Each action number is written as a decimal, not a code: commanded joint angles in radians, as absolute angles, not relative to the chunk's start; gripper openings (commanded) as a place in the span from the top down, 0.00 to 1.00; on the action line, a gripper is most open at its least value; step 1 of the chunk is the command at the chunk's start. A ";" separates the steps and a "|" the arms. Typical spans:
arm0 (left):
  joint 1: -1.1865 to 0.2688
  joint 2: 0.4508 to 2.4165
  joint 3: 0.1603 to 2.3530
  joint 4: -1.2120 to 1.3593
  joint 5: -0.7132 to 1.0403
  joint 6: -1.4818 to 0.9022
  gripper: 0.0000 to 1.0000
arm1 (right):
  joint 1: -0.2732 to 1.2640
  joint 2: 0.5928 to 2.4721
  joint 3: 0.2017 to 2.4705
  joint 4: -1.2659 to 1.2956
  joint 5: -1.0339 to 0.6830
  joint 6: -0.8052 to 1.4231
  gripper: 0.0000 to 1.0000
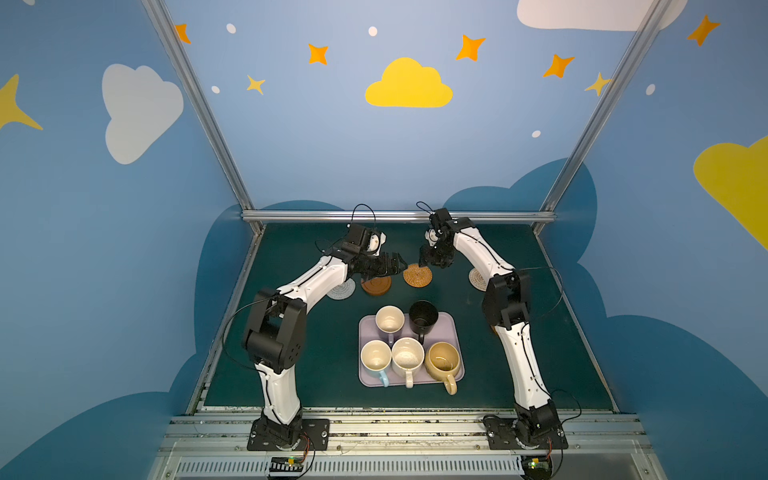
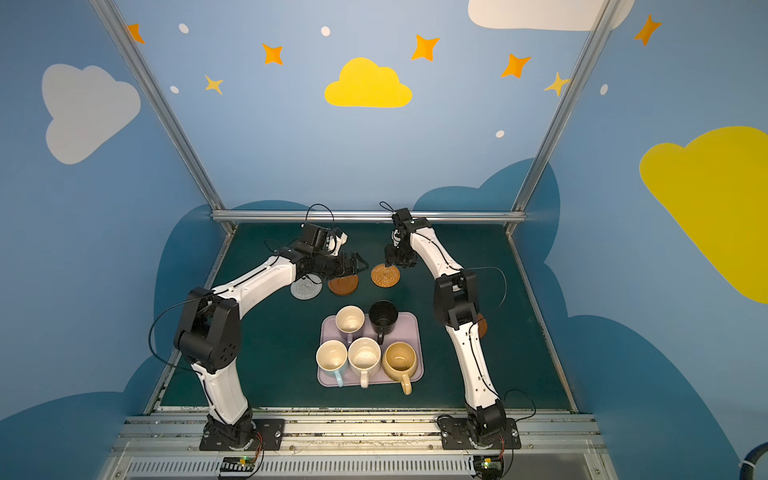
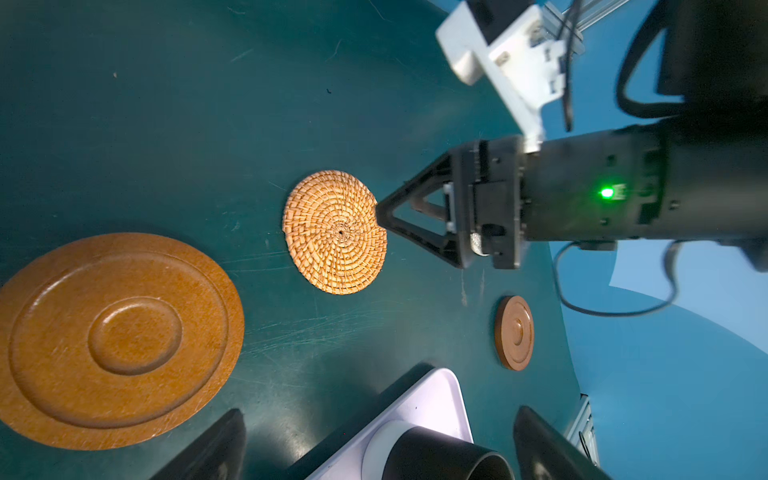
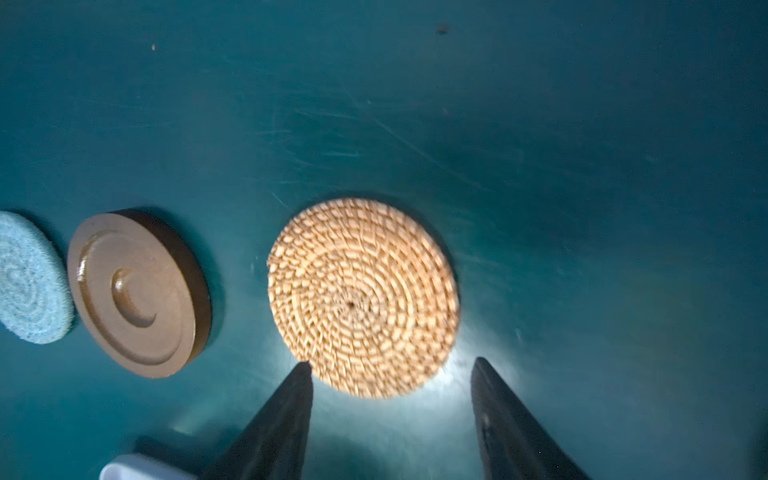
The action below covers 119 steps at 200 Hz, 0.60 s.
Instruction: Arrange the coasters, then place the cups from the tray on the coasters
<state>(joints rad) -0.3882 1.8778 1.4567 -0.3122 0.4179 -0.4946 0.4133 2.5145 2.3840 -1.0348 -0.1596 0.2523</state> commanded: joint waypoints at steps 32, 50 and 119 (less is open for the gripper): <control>-0.384 1.885 1.445 -0.293 0.430 -0.489 0.00 | 0.421 2.562 2.375 -0.936 -0.193 0.192 0.43; -0.383 1.880 1.431 -0.280 0.434 -0.491 0.00 | 0.431 2.567 2.372 -0.947 -0.165 0.164 0.43; -0.380 1.868 1.413 -0.277 0.443 -0.496 0.00 | 0.452 2.594 2.370 -1.015 -0.181 0.161 0.46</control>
